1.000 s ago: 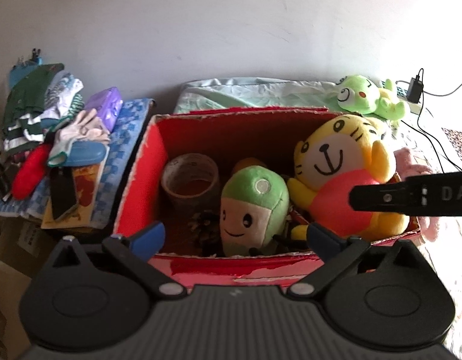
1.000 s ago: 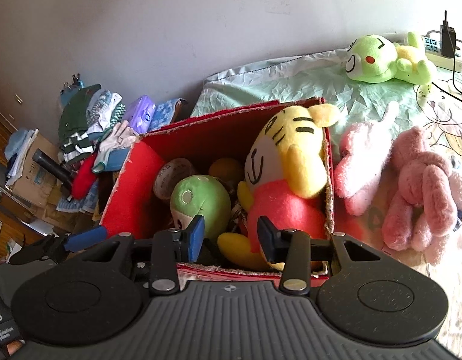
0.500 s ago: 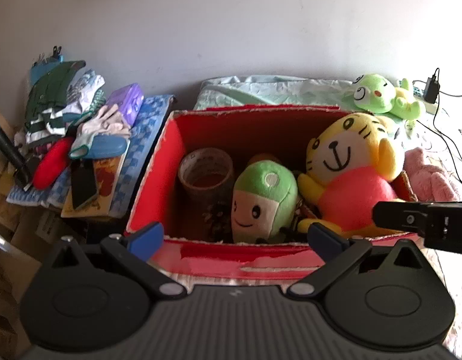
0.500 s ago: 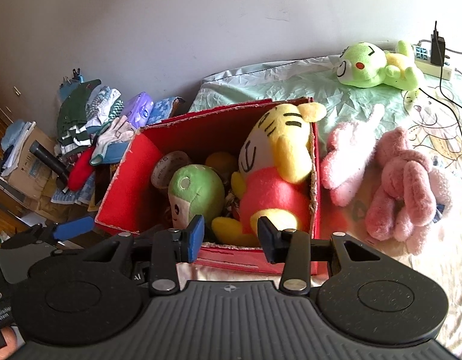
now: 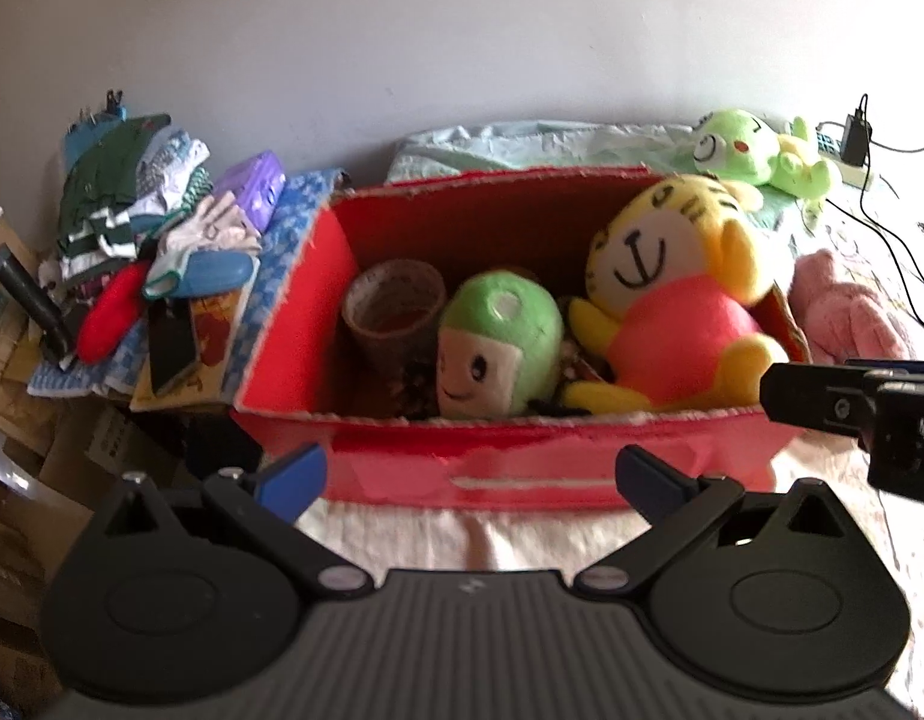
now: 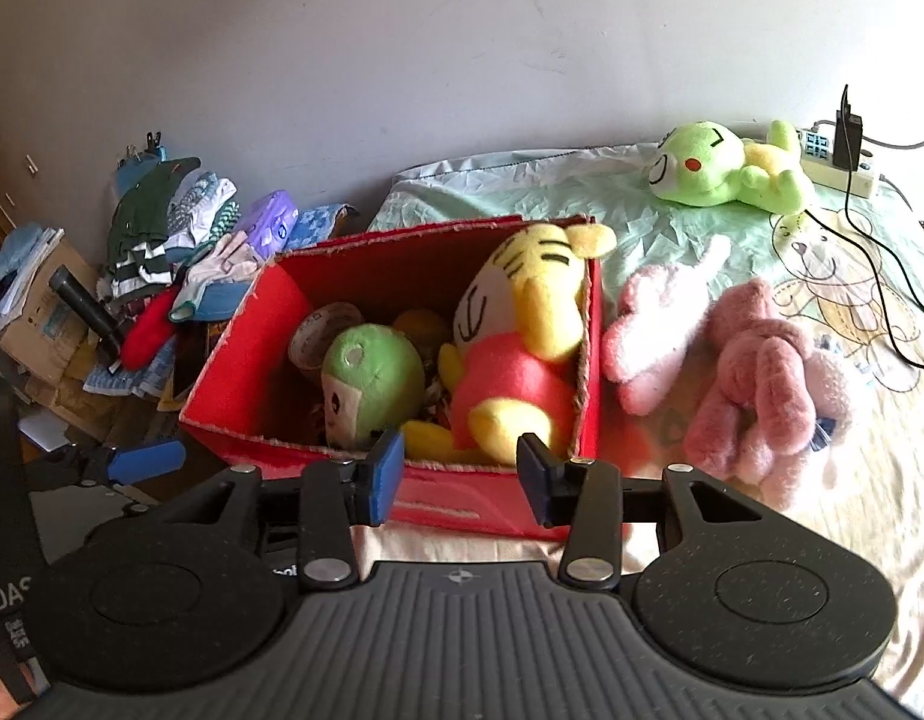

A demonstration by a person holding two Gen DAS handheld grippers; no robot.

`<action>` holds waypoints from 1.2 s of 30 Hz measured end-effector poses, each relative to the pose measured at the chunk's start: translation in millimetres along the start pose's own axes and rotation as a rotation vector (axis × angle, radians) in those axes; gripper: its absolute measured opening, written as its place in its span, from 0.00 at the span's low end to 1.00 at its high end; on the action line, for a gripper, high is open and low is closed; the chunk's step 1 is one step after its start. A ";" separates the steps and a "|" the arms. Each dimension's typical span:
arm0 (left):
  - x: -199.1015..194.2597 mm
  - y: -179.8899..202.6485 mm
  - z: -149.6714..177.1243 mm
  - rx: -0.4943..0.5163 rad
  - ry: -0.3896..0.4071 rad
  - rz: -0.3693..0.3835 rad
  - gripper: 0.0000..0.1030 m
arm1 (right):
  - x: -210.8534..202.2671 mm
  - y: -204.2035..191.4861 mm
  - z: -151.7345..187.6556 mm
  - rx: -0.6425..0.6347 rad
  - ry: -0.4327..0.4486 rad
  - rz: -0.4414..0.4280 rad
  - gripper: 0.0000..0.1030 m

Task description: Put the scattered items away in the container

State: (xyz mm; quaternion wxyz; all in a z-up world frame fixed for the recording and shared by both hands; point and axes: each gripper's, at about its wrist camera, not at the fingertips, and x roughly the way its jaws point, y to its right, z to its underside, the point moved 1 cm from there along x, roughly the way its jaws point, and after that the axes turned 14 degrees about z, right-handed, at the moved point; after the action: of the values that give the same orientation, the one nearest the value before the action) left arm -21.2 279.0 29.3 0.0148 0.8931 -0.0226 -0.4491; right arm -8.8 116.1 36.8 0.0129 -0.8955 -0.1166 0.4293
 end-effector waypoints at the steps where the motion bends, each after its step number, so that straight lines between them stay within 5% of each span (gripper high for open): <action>1: 1.4 2.6 2.0 -0.005 -0.006 0.002 0.99 | 0.0 1.9 2.3 -0.002 -0.005 0.004 0.44; 20: 50.5 71.9 68.6 -0.013 -0.217 0.046 0.99 | 25.3 71.4 73.5 0.034 -0.191 0.054 0.45; 36: 68.0 114.5 71.2 0.202 -0.280 0.195 0.99 | 19.5 111.4 102.4 0.212 -0.275 0.221 0.46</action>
State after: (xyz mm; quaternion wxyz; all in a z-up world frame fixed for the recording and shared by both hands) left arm -41.0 160.6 -62.3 -0.0346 0.8125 -0.1556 -0.5608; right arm -54.1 4.1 -56.5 0.0438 -0.8294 0.0274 0.5563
